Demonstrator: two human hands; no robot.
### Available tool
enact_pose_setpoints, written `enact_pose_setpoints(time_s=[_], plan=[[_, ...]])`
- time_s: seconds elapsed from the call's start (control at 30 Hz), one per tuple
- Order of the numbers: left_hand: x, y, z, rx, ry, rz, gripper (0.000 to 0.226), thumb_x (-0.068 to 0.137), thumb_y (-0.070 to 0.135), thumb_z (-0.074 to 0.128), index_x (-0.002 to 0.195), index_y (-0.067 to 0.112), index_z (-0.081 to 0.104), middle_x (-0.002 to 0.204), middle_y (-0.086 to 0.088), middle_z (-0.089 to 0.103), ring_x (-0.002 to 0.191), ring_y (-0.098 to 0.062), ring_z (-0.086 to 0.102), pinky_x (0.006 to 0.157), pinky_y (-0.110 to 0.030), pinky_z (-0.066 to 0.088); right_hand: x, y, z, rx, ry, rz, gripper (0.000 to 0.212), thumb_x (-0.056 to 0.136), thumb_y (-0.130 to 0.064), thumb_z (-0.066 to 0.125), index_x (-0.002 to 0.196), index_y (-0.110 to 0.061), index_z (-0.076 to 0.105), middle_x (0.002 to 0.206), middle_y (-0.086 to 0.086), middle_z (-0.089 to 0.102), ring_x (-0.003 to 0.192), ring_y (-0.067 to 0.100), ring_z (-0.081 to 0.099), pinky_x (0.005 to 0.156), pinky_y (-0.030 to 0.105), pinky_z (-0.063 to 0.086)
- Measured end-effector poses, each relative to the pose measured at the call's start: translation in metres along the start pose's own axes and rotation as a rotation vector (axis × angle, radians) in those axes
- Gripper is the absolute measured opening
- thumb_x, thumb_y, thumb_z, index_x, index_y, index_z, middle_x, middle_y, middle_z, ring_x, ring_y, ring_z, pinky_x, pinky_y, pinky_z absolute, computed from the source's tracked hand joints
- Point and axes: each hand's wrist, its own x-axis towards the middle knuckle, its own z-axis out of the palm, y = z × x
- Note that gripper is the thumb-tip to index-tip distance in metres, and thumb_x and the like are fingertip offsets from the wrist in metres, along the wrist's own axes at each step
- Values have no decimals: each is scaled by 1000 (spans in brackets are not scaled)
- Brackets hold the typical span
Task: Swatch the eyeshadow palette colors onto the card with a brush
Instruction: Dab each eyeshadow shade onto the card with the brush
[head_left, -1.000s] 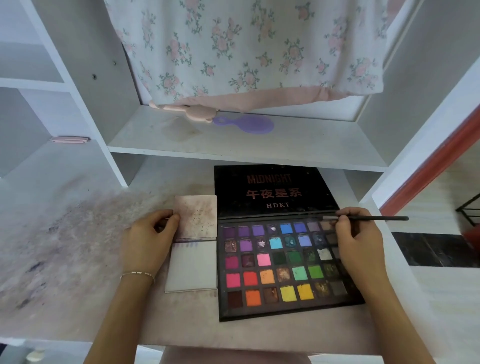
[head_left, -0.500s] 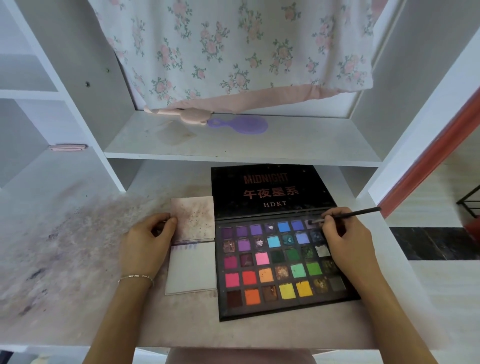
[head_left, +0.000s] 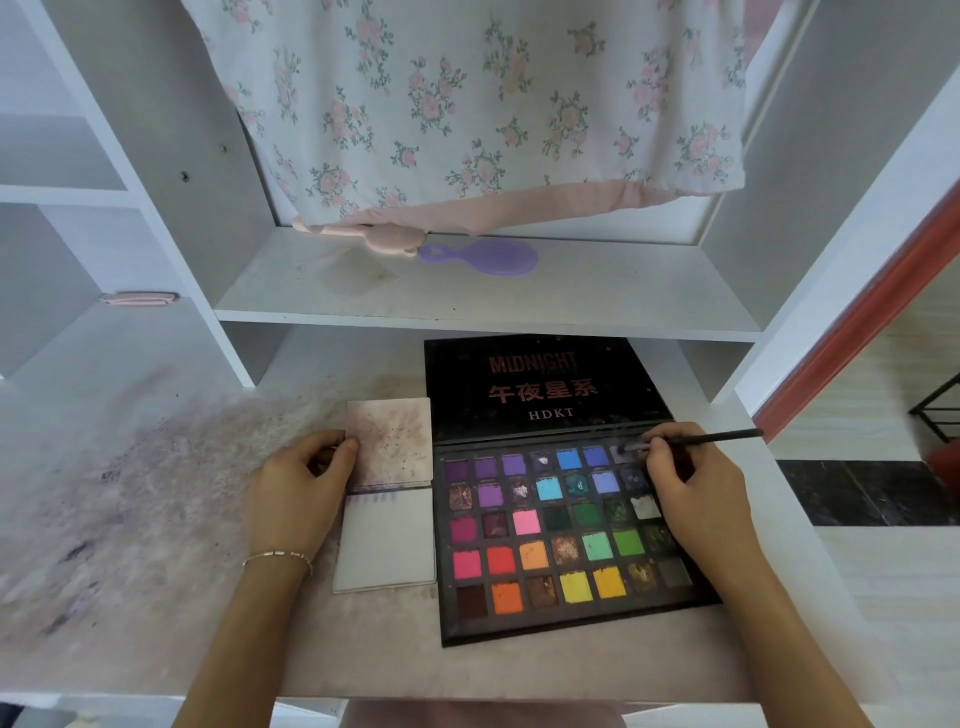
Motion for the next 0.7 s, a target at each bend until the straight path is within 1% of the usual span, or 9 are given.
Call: enact_pose_setpoints(time_s=[0.1,0.17,0.23,0.3,0.37,0.47,0.53,0.63,0.7], plan=[[0,1,0,-1,1,3,12,82,22,64,89,16,71,71,4,62,72,-18,56,70,-28,40,0,-1,-1,15,7,19,14,90,-8,50,84,-20,53,71,-11,58,70,-1,54,55,-2,38],[0,1,0,-4,0,11,12,82,21,65,89,15,71,73,1,63,72,-19,56,71,-28,42,-3,-5,-2,42,25,23,19,89,-7,50,81,-24,51,72,-10,58,70,0,55,54,-1,39],[0,2,-1,-5,-1,10,13,82,20,64,90,14,71,75,2,64,73,-18,56,72,-29,43,-7,-12,-1,71,10,-2,25,90,-7,50,79,-30,49,74,-10,59,72,1,57,53,3,43],[-1,3,-1,3,-5,15,14,82,21,63,92,15,71,75,5,62,74,-16,56,71,-27,41,-12,-20,5,109,-34,-23,28,90,-8,49,79,-34,47,77,-9,60,73,4,60,52,10,48],[-2,4,-1,7,-5,19,14,82,21,63,92,15,72,74,6,61,73,-14,55,70,-25,39,-17,-32,16,186,-88,-37,27,89,-7,50,80,-33,48,78,-6,61,75,5,62,55,14,51],[-3,5,-1,7,-1,35,14,83,21,63,93,15,72,76,6,63,72,-12,55,65,-21,38,-27,-53,38,278,-190,-94,26,88,-4,52,81,-28,50,71,-6,62,72,3,62,59,12,49],[-3,4,-1,8,0,44,15,83,21,63,93,15,72,79,4,66,71,-11,55,64,-20,38,-33,-64,53,317,-270,-127,22,87,-5,53,81,-26,52,73,-8,64,71,4,63,60,13,48],[-2,5,-2,1,9,35,14,82,21,63,91,16,72,79,0,69,71,-13,56,67,-23,40,-36,-75,72,324,-356,-134,20,86,-12,56,79,-31,53,74,-5,65,68,5,62,59,14,47],[-3,5,-2,1,11,33,13,82,21,63,90,16,72,74,3,66,69,-12,56,65,-23,40,-36,-80,80,320,-389,-134,20,86,-13,56,79,-32,54,72,-8,65,68,2,61,59,12,45]])
